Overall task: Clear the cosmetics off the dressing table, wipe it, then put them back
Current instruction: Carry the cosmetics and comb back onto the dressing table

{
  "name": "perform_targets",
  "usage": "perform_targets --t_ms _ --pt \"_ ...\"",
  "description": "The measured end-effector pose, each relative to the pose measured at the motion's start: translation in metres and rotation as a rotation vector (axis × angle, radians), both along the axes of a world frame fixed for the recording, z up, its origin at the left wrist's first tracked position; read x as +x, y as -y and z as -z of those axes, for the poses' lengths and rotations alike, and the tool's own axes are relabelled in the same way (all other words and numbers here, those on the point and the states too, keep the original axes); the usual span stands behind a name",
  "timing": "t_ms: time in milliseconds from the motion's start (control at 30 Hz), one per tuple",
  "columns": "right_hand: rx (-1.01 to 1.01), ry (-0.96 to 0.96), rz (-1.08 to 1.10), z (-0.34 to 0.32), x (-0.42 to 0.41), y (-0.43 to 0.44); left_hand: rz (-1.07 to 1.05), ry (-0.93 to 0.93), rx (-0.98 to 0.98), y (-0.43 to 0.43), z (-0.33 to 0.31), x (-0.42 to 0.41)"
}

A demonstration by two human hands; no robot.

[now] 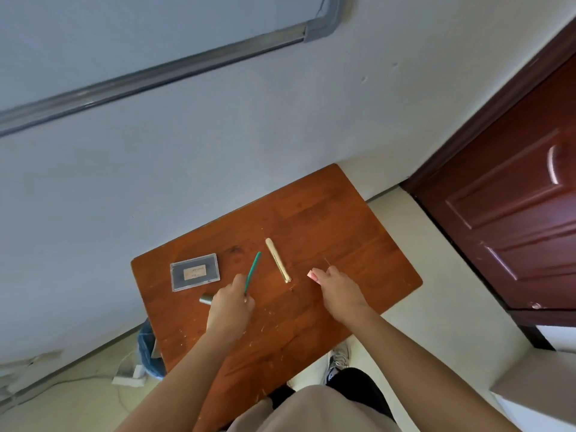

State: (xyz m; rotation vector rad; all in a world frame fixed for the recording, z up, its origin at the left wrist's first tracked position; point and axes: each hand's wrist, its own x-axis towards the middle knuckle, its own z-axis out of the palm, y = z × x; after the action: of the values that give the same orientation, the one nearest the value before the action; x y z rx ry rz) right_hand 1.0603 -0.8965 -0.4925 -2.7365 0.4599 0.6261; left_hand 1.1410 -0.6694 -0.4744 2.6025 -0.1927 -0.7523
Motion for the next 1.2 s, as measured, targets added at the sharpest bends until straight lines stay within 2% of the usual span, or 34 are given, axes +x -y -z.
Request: perform_targets --t_ms 133,267,433,567,800,900,1067,1200 --pt "-0.01 0.075 0.14 -0.007 -0.007 0.008 -0.059 0.107 -0.133 0.008 -0.007 0.005" --pt "-0.015 0.228 0.354 -0.034 -0.025 0.022 -0.036 0.207 -0.324 0.052 -0.03 0.012" --pt "-0.051 0.537 0.655 -0.098 -0.08 0.064 0.113 0.293 -0.529 0.143 -0.084 -0.001" --pt "-0.149 0.712 0.867 -0.152 -0.157 0.115 0.332 0.34 -0.738 0.225 -0.139 -0.046" --pt "-0.34 0.975 1.229 -0.196 -0.364 0.18 0.689 0.363 -0.988 0.346 -0.197 -0.22" --pt "-0.404 1.044 1.376 -0.199 -0.477 0.192 0.789 0.252 -1.041 0.391 -0.195 -0.328" --pt "-0.452 1.024 1.635 -0.206 -0.648 0.214 1.019 0.161 -1.131 0.459 -0.201 -0.507" --pt "-0.493 1.0 1.762 -0.202 -0.741 0.229 1.135 0.103 -1.246 0.497 -0.218 -0.611"
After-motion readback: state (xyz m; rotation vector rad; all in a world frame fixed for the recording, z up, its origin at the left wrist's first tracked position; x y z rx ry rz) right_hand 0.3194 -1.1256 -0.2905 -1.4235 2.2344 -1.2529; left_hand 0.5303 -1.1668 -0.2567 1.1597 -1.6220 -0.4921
